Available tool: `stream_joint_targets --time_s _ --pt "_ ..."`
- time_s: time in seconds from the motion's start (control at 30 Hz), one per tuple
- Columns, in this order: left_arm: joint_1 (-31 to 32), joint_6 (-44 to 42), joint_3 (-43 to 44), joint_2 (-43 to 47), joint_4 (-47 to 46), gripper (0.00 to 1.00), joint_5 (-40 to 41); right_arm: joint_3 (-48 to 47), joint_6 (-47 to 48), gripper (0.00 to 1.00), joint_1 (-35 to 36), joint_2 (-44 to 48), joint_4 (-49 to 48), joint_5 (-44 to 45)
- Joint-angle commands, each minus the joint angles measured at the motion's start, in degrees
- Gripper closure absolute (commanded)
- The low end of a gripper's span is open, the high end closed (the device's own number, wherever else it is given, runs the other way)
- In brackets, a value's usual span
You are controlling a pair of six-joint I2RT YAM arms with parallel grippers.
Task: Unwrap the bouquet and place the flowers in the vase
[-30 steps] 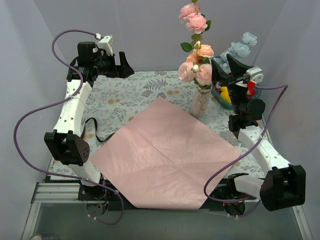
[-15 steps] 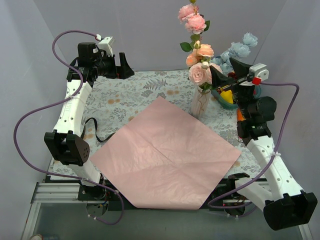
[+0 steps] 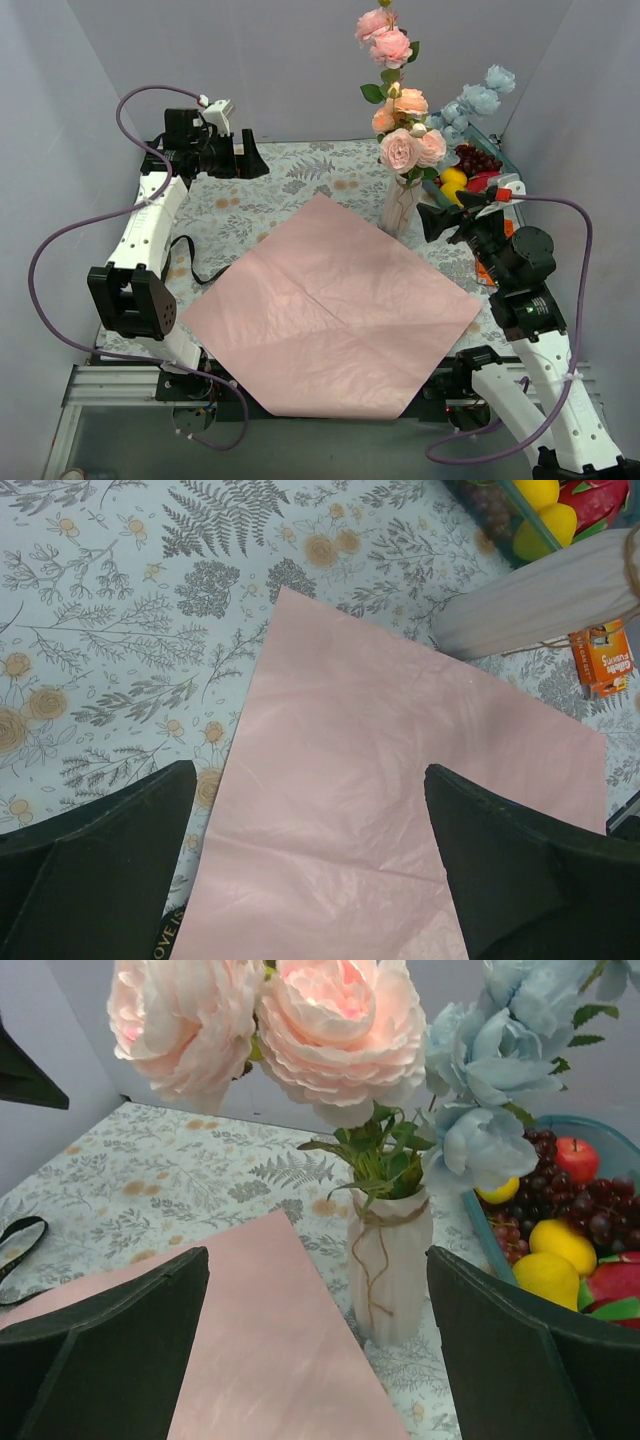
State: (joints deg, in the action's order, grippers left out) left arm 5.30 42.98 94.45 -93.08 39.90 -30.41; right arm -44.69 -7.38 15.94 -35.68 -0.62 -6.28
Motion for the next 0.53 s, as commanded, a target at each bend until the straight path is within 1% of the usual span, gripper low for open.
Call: stream_joint_targets --time_s 0.0,0.07,0.17,0.37,0.5 --pt "-0.4 -0.4 -1.5 4.9 -1.7 0.02 0.5 -5.3 -1.6 0.03 0.1 -3.1 13.6 5.9" --pt "-0.4 -0.4 -2.1 5.4 -1.9 0.02 0.7 -6.7 -3.0 0.03 0.1 -4.6 16.5 10.0" --pt "-0.4 -0.5 -3.2 6.2 -2.3 0.02 1.1 -6.6 -2.6 0.02 0.1 -4.4 18.5 10.6" --pt "-0.5 -0.9 -3.9 6.9 -2.2 0.02 1.4 -7.7 -4.5 0.02 0.1 -3.9 18.1 11.8" --pt "-0.5 -0.9 -4.4 6.9 -2.4 0.02 1.5 -9.5 -4.6 0.02 0.1 -4.2 19.8 14.8"
